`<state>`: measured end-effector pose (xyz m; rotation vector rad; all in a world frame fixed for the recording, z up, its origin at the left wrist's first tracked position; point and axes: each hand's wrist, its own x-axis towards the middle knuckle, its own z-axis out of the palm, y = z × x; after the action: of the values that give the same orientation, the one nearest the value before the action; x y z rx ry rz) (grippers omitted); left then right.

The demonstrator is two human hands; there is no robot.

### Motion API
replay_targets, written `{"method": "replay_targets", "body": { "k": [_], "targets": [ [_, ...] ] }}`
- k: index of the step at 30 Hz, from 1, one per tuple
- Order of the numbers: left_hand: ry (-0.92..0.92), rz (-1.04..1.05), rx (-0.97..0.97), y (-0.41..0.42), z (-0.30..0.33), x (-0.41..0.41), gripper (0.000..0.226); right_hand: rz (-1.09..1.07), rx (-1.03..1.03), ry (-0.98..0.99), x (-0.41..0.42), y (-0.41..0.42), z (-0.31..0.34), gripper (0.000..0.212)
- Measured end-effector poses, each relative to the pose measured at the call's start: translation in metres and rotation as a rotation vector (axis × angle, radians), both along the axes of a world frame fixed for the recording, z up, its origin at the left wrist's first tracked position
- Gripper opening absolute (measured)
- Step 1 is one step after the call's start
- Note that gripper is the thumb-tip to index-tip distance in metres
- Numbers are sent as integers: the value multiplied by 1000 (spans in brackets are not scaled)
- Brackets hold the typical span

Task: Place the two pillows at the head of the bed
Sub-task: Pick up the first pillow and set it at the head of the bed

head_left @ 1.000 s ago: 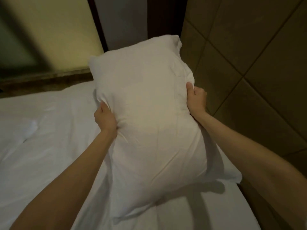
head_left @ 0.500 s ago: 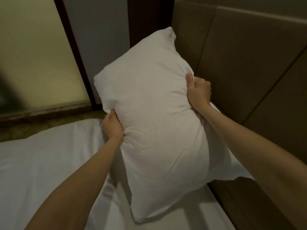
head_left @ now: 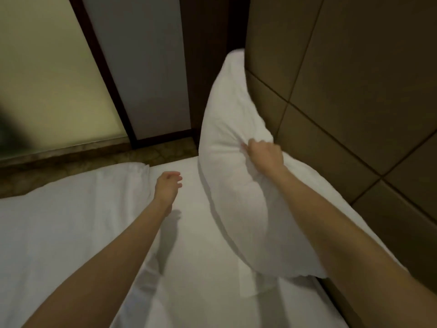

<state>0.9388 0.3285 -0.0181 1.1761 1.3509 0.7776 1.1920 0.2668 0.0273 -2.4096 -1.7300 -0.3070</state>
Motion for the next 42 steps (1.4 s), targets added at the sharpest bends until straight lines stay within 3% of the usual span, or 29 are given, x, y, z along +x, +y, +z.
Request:
{"method": "replay_targets", "body": {
  "k": [3,5,9,11,13,15,17,21,25,28,32,36,39,42],
  "targets": [
    [36,-8,30,-2,-5,-15,27,-9,-77,-5,-14,-8,-39,20],
    [35,-10,44,-2,-7,-20,27,-87,-112,-16,-21,-11,-38,25],
    [33,7,57,-13,-14,-17,26,-331,-321,26,-19,-42,-24,77],
    [26,12,57,-22,-16,-14,28,-439,-372,42,-16,-70,-27,92],
    [20,14,57,-33,-16,-11,29,-419,-257,-11,-19,-92,-33,78],
    [10,14,55,-44,-14,-10,29,-255,-160,-38,-23,-99,-34,52],
    [11,15,68,-53,-8,-13,29,-67,-138,-6,-21,-90,-17,40],
    [36,33,134,-54,12,-23,29,28,32,-13,-7,-49,50,42],
    [58,74,187,-43,27,-32,29,-100,215,102,17,-37,80,43],
    [72,64,172,-48,24,-34,28,-253,83,120,33,-67,42,39],
    [89,25,124,-63,15,-31,28,-280,-182,129,23,-113,-26,30],
    [89,-2,143,-70,16,-29,28,-300,-104,47,17,-110,-15,18],
    [89,-5,161,-76,17,-28,29,-268,-32,-60,4,-116,-2,26],
    [79,-6,169,-85,16,-27,30,24,-34,-120,-19,-145,-21,35]
  ]
}}
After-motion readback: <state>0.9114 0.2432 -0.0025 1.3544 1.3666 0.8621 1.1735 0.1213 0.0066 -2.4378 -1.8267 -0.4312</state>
